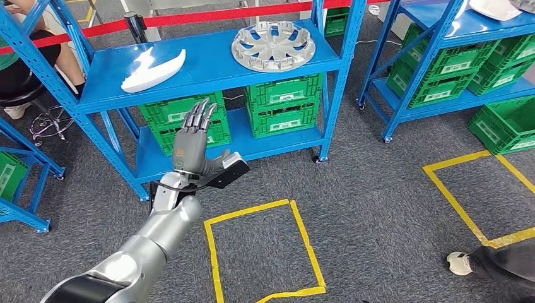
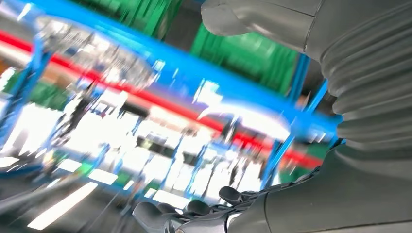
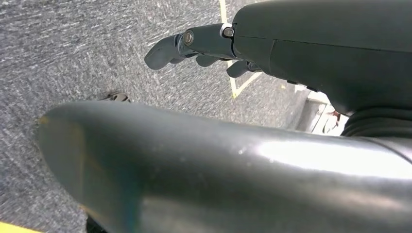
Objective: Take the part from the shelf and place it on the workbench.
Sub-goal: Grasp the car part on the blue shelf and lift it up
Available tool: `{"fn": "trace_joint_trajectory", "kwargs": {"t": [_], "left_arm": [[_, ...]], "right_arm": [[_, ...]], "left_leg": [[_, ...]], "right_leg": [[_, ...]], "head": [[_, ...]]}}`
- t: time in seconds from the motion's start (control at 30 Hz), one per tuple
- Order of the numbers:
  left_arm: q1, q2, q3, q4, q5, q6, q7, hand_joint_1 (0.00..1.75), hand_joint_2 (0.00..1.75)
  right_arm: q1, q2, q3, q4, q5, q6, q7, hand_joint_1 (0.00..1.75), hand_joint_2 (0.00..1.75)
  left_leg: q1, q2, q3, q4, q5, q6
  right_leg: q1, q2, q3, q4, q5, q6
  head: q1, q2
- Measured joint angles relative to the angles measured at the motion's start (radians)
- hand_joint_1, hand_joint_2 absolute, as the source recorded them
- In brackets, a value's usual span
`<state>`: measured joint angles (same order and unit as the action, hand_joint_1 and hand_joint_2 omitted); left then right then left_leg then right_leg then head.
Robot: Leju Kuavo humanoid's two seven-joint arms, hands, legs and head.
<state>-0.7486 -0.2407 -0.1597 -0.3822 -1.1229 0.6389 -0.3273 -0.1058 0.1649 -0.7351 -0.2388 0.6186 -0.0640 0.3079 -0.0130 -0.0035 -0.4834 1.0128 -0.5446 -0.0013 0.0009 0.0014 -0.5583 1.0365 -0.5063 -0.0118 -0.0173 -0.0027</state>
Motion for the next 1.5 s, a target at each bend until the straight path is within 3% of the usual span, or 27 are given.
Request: {"fn": "trace_joint_trajectory", "kwargs": {"t": [0.1, 0.43, 0.63, 0.7, 0.8, 0.87, 0.97, 1.0, 1.03, 1.07, 1.13, 1.2, 1.27, 1.33, 1.4, 1.43, 1.5], "left_arm": [[-0.03, -0.011, -0.026, -0.002, -0.036, 0.027, -0.001, 0.0, 0.0], [-0.072, -0.036, -0.034, -0.013, 0.05, 0.06, -0.105, 0.0, 0.0], [-0.052, -0.034, 0.032, -0.069, 0.052, 0.062, -0.176, 0.0, 0.0], [-0.041, -0.033, 0.061, -0.093, 0.036, 0.063, -0.196, 0.0, 0.0], [-0.027, -0.036, 0.104, -0.129, 0.008, 0.063, -0.226, 0.0, 0.0], [-0.022, -0.043, 0.13, -0.15, -0.017, 0.063, -0.237, 0.0, 0.0], [-0.013, -0.055, 0.164, -0.167, -0.049, 0.063, -0.239, 0.0, 0.0], [-0.007, -0.058, 0.174, -0.171, -0.058, 0.063, -0.238, 0.0, 0.0], [-0.001, -0.061, 0.183, -0.174, -0.066, 0.063, -0.239, 0.0, 0.0], [0.004, -0.064, 0.193, -0.179, -0.074, 0.063, -0.241, 0.0, 0.0], [0.009, -0.073, 0.215, -0.185, -0.086, 0.064, -0.249, 0.0, 0.0], [0.012, -0.081, 0.238, -0.191, -0.097, 0.063, -0.261, 0.0, 0.0], [0.013, -0.088, 0.258, -0.196, -0.106, 0.064, -0.27, 0.0, 0.0], [0.012, -0.094, 0.272, -0.199, -0.115, 0.064, -0.274, 0.0, 0.0], [0.012, -0.097, 0.284, -0.198, -0.121, 0.064, -0.275, 0.0, 0.0], [0.014, -0.097, 0.29, -0.196, -0.122, 0.064, -0.276, 0.0, 0.0], [0.017, -0.097, 0.3, -0.19, -0.122, 0.064, -0.283, 0.0, 0.0]], "right_arm": [[0.0, 0.0, -0.015, 0.004, 0.009, -0.005, 0.0, 0.0, 0.0], [0.002, 0.004, -0.048, 0.015, 0.026, -0.011, 0.0, 0.0, 0.0], [0.001, 0.005, -0.049, 0.015, 0.044, -0.01, 0.0, 0.0, 0.0], [0.001, 0.005, -0.049, 0.015, 0.049, -0.009, 0.0, 0.0, 0.0], [0.0, 0.006, -0.049, 0.015, 0.058, -0.007, 0.002, 0.0, 0.0], [-0.003, 0.006, -0.049, 0.015, 0.061, -0.006, 0.01, 0.0, 0.0], [-0.006, 0.006, -0.049, 0.015, 0.062, -0.003, 0.017, 0.0, 0.0], [-0.005, 0.005, -0.049, 0.015, 0.062, -0.002, 0.021, 0.0, 0.0], [-0.005, 0.005, -0.049, 0.015, 0.063, -0.002, 0.026, 0.0, 0.0], [-0.005, 0.004, -0.049, 0.015, 0.063, -0.002, 0.033, 0.0, 0.0], [-0.003, 0.004, -0.049, 0.017, 0.064, 0.0, 0.044, 0.0, 0.0], [-0.005, 0.004, -0.049, 0.021, 0.065, 0.001, 0.037, 0.0, 0.0], [-0.007, 0.004, -0.049, 0.023, 0.066, 0.002, 0.022, 0.0, 0.0], [-0.005, 0.003, -0.049, 0.023, 0.065, 0.001, 0.018, 0.0, 0.0], [-0.003, 0.003, -0.051, 0.023, 0.062, 0.0, 0.018, 0.0, 0.0], [-0.001, 0.003, -0.053, 0.023, 0.061, -0.001, 0.017, 0.0, 0.0], [0.003, 0.003, -0.057, 0.023, 0.058, -0.001, 0.017, 0.0, 0.0]], "left_leg": [[0.0, 0.001, 0.0, 0.0, 0.0, 0.0], [0.0, 0.001, -0.001, 0.0, 0.0, 0.0], [-0.005, 0.001, -0.005, 0.006, -0.001, 0.005], [-0.007, 0.001, -0.01, 0.003, 0.0, 0.01], [-0.003, 0.001, -0.004, -0.022, -0.002, 0.033], [0.003, 0.001, 0.015, -0.033, -0.001, 0.043], [0.01, 0.001, 0.031, -0.035, -0.005, 0.038], [0.014, 0.001, 0.038, -0.034, -0.01, 0.033], [0.018, 0.0, 0.047, -0.034, -0.018, 0.027], [0.024, -0.001, 0.059, -0.034, -0.029, 0.02], [0.035, -0.001, 0.088, -0.03, -0.057, 0.0], [0.034, 0.001, 0.1, -0.029, -0.083, -0.02], [0.032, 0.002, 0.105, -0.035, -0.088, -0.035], [0.035, 0.003, 0.09, 0.009, -0.066, -0.047], [0.035, 0.002, 0.014, 0.127, -0.052, -0.048], [0.033, 0.002, -0.035, 0.192, -0.068, -0.045], [0.029, 0.002, -0.119, 0.265, -0.138, -0.04]], "right_leg": [[0.0, 0.0, 0.0, 0.0, 0.0, 0.0], [0.0, 0.001, 0.0, 0.0, 0.0, 0.001], [-0.003, 0.001, 0.001, -0.002, 0.005, 0.007], [-0.005, 0.001, 0.002, -0.005, 0.008, 0.012], [-0.007, 0.001, -0.007, 0.017, 0.028, 0.025], [-0.008, 0.001, -0.041, 0.067, 0.017, 0.034], [-0.015, 0.003, -0.166, 0.236, -0.039, 0.046], [-0.019, 0.002, -0.203, 0.271, -0.041, 0.052], [-0.023, 0.002, -0.222, 0.269, -0.026, 0.059], [-0.028, 0.001, -0.222, 0.229, 0.004, 0.067], [-0.038, -0.012, -0.193, 0.094, 0.093, 0.082], [-0.04, -0.023, -0.177, 0.019, 0.143, 0.069], [-0.039, -0.019, -0.177, 0.021, 0.133, 0.04], [-0.04, -0.014, -0.163, 0.018, 0.119, 0.021], [-0.038, -0.009, -0.136, 0.009, 0.102, 0.006], [-0.036, -0.008, -0.122, 0.005, 0.092, 0.002], [-0.03, -0.003, -0.089, 0.002, 0.071, -0.001]], "head": [[0.0, 0.0], [0.0, 0.0], [0.0, 0.0], [0.0, 0.0], [0.0, 0.0], [0.001, 0.0], [0.004, 0.0], [0.004, 0.0], [0.004, 0.0], [0.004, 0.0], [0.008, 0.0], [0.015, 0.0], [0.018, 0.0], [0.015, 0.0], [0.011, 0.0], [0.01, 0.0], [0.008, 0.0]]}}
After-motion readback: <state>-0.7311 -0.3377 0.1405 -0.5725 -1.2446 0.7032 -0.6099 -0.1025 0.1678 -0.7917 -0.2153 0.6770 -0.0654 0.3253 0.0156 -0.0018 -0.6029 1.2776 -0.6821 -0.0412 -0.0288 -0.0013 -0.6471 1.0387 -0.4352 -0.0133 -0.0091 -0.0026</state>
